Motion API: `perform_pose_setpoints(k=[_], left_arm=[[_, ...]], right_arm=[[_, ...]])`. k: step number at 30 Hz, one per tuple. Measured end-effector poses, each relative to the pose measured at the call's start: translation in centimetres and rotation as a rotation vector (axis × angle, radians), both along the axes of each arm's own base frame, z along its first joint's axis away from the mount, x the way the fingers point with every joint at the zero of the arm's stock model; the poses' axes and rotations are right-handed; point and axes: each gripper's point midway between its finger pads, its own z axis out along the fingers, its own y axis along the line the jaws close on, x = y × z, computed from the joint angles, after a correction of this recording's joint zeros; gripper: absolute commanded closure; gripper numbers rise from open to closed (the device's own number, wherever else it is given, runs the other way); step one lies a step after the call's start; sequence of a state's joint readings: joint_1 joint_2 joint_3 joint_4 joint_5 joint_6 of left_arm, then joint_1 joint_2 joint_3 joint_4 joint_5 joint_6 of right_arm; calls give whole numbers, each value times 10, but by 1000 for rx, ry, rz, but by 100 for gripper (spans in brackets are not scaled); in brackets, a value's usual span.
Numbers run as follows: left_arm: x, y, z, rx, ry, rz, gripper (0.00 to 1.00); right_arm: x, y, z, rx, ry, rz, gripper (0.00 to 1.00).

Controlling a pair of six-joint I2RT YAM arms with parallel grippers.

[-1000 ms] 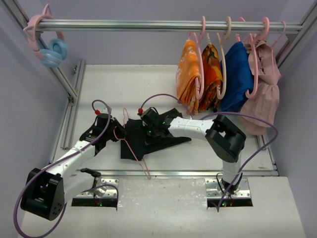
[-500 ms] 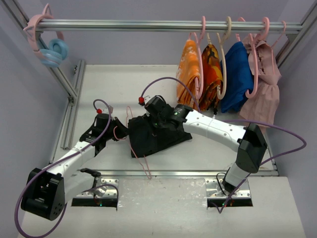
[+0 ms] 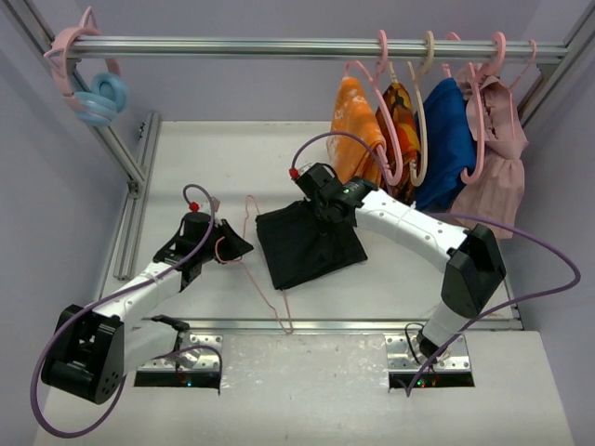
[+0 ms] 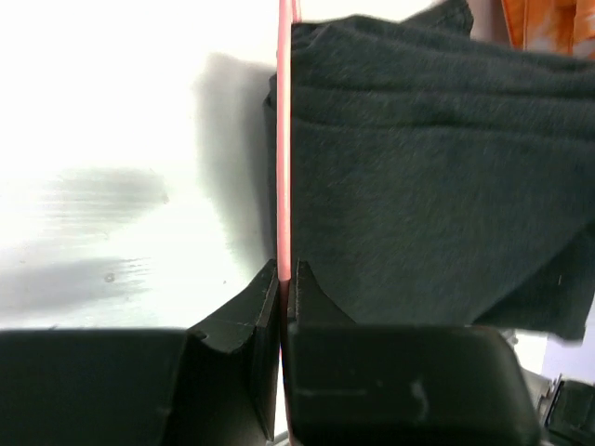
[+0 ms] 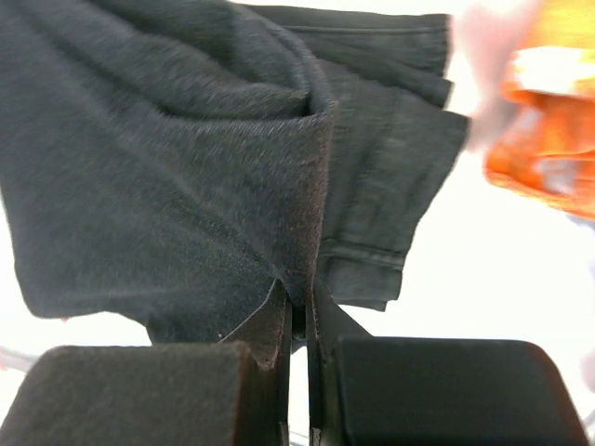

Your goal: Place the trousers on the hanger

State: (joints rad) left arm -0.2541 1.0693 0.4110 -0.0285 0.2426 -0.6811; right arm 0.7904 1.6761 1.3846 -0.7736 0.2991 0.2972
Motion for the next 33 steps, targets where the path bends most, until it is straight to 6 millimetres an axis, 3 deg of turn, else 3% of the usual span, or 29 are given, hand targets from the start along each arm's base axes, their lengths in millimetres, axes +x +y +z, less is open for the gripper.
perform_pose_setpoints(k=[8,14,19,23,26,29,33], left_arm=[[0,-7,1,-20,-6,-28,100],[-5,-6,1,-21,7,-28,100],[-14,9,16,8,19,56,100],[-19,36,33,59,-5,203,100],[-18,50,36,102,-7,263,100],[-16,52,29,121,13,270,100],[-9,46,20,100,20,249,100]], right_arm=[[22,-56,-42,-139,28,-139,100],[11,-50,-68,-128,59,-133,100],[-17,-9,-67,-49,54,-50,100],[-52,47,-64,52,64,68,100],[-83,85,-59,119,86,158,100],[-97,112,-44,173,87,208,100],[-87,137,1,251,44,224,100]])
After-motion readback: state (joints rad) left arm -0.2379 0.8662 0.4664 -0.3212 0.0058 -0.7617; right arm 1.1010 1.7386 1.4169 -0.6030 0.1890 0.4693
